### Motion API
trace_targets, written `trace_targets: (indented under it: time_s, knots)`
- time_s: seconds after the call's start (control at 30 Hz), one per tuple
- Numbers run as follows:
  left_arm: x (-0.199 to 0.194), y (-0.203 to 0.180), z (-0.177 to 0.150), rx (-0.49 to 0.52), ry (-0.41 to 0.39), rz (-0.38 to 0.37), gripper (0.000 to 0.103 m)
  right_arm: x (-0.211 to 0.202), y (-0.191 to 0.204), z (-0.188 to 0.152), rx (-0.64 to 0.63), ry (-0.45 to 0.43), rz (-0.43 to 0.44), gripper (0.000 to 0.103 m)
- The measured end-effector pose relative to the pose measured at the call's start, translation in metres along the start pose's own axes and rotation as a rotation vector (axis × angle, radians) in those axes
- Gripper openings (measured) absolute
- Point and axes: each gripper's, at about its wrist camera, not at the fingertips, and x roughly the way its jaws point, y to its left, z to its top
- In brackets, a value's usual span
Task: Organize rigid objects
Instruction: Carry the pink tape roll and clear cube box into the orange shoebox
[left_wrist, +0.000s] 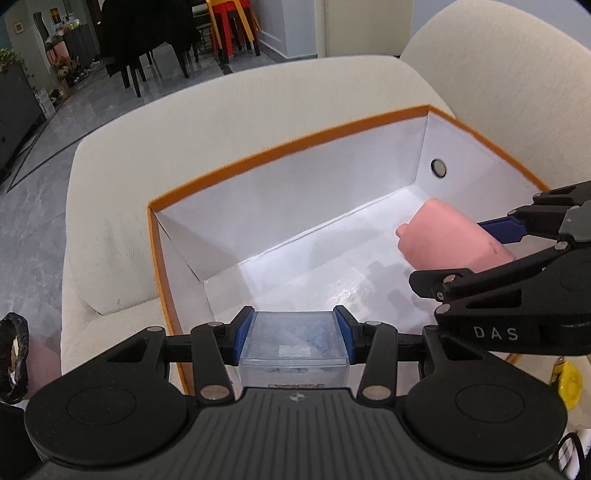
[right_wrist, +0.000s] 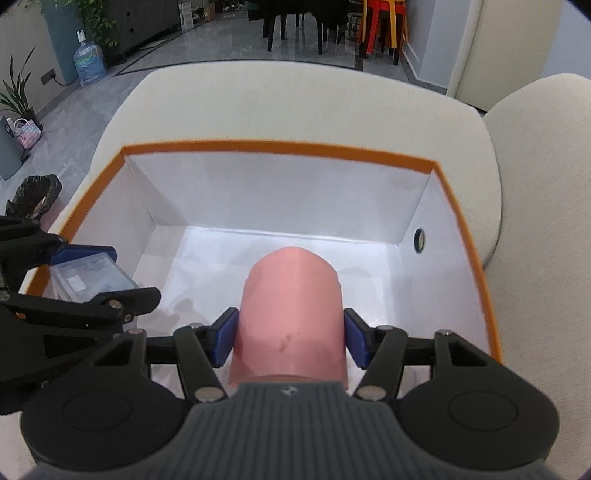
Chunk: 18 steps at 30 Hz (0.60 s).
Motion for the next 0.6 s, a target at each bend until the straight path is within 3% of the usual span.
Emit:
trace_targets:
  time_s: [0.37,0.6]
  knots:
    - [0.009,-0.011,0.000,0.090,0.040,0.050,0.053,0.024,0.002,-0.007,0.018,0.073,0.018,0.060]
    - [0.026,-0.023,0.008,0.223,0.159,0.096,0.053,0.035,0.004,-0.011,0.010,0.124,0.043,0.060]
